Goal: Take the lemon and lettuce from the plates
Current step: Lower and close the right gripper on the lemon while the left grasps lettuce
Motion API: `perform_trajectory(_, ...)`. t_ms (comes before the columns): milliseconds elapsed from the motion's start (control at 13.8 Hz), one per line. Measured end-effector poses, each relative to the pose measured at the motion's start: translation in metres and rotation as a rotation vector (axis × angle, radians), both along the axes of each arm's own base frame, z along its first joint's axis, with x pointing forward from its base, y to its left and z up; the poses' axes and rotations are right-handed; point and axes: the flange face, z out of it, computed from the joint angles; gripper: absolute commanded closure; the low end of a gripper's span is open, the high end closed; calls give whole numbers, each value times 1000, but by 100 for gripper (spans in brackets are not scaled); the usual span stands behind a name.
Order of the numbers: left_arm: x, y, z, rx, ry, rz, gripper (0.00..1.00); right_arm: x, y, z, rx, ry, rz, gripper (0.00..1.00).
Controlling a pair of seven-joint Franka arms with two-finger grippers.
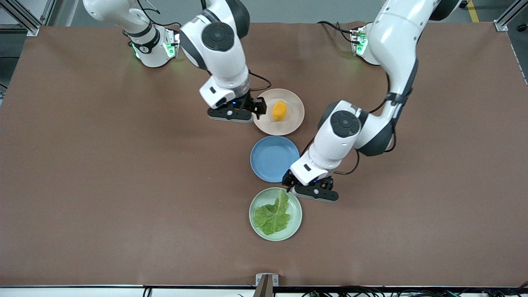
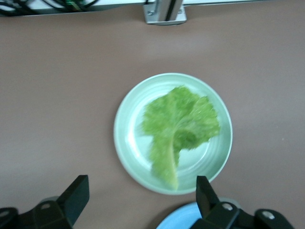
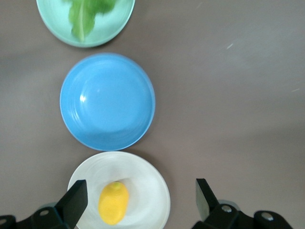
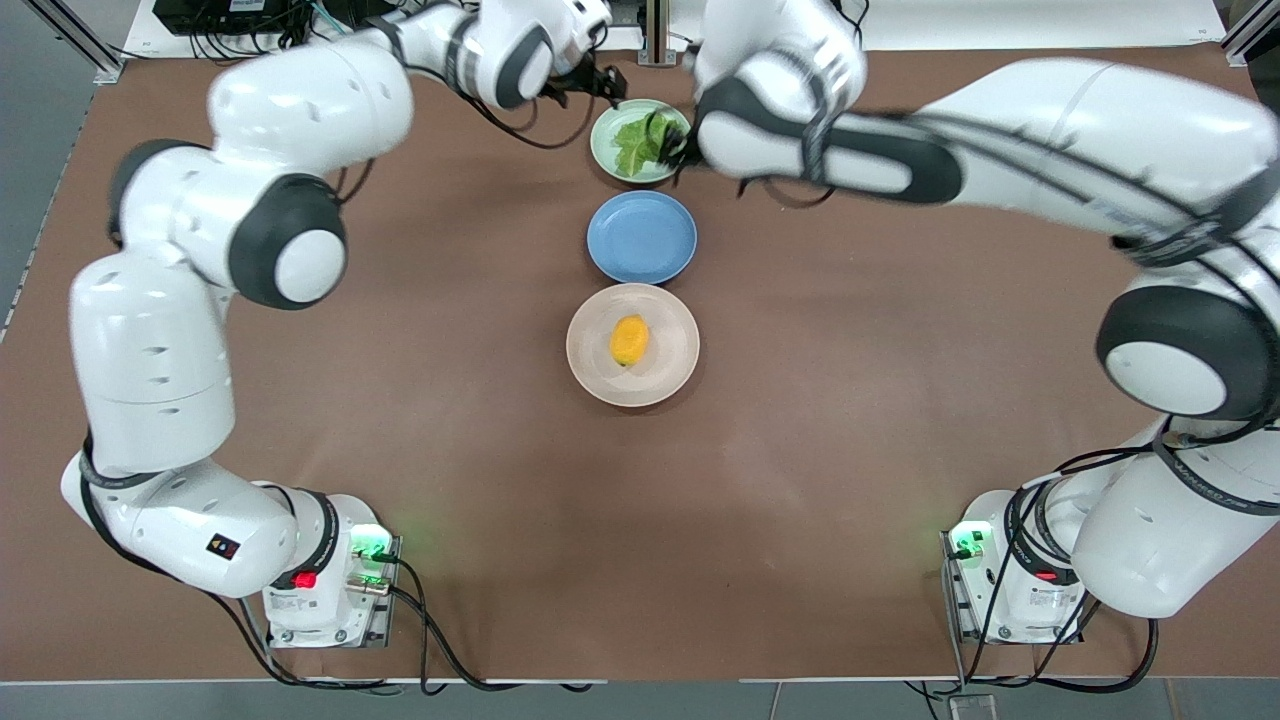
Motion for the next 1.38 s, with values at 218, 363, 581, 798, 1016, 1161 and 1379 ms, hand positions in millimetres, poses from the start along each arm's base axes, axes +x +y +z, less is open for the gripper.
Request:
perform_trajectory(218, -7, -20, -56, 76, -76, -63, 0, -33, 27, -62, 12, 45, -2, 0)
perform_trajectory(363, -19, -38, -82, 98, -101, -52, 0, -50, 40, -84, -2, 74, 10, 0)
perform_trajectory(581, -33, -57, -107, 60, -117, -16, 10, -65, 52, -102, -21, 88, 31, 0)
perform_trajectory(798, -33, -55, -126, 49, -131, -15, 30, -79, 69, -126, -12, 74, -2, 0)
perform_trajectory(1016, -34, -53, -142, 43, -141, -19, 54, -103, 90, -163, -17, 65, 3, 0)
perform_trajectory(1161, -34, -53, -143, 44, -140, -19, 89, -110, 97, -172, -20, 66, -6, 5)
perform_trajectory(1379, -33, -53, -142, 43, -142, -19, 100, -113, 104, -176, -19, 65, -16, 18)
